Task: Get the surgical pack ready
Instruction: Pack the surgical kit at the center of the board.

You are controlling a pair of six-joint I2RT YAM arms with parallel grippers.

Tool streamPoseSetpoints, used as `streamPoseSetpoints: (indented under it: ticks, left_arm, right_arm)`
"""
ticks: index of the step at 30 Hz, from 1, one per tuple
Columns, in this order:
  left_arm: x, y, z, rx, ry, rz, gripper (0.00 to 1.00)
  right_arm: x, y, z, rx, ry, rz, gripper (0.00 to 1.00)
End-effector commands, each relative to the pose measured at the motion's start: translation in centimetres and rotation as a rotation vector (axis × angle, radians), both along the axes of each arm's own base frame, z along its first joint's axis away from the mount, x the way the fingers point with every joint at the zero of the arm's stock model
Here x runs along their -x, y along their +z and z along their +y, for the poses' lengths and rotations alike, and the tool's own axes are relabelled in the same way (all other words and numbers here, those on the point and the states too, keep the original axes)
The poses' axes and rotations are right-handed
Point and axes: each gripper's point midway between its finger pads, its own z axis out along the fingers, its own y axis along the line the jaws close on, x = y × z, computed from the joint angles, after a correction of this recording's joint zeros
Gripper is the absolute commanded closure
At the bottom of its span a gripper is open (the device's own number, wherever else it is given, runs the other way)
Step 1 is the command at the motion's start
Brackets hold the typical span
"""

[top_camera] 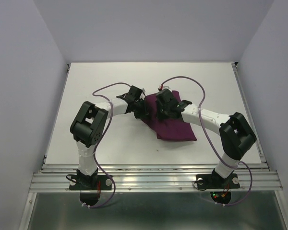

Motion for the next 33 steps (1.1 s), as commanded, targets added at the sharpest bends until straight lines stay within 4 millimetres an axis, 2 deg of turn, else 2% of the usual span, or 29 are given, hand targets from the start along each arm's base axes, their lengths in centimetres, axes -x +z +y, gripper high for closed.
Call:
streamPoseSetpoints:
  ticks: [1, 7, 8, 12, 18, 25, 33]
  left_arm:
    - [-1.4, 1.8, -3.1, 0.076, -0.041, -0.056, 1.00]
    - [-0.8, 2.0, -6.1, 0.169, -0.101, -0.045, 1.00]
    - [-0.9, 2.6, -6.8, 0.210, -0.115, -0.056, 1.00]
    - [-0.1, 2.6, -7.5, 0.281, -0.134, -0.034, 1.00]
    - [0.9, 4.4, -9.0, 0.439, -0.178, -0.039, 1.00]
    - [1.4, 5.3, -10.2, 0.512, -0.206, -0.015, 1.00]
    - [2.4, 8.2, -13.0, 0.664, -0.292, -0.021, 1.00]
  right_arm:
    - [-0.7, 5.0, 2.7, -0.222, 0.005, -0.077, 0.99]
    - [-0.8, 5.0, 2.3, -0.258, -0.013, -0.064, 0.99]
    - [-0.7, 5.0, 2.4, -0.262, -0.011, -0.060, 0.99]
    - [-0.7, 5.3, 2.2, -0.285, -0.019, -0.062, 0.99]
    - [-0.9, 6.3, 1.9, -0.313, -0.032, -0.085, 0.99]
    - [-1.4, 7.6, 1.1, -0.343, -0.054, -0.115, 0.99]
    - [-0.9, 8.5, 0.9, -0.373, -0.041, -0.120, 0.99]
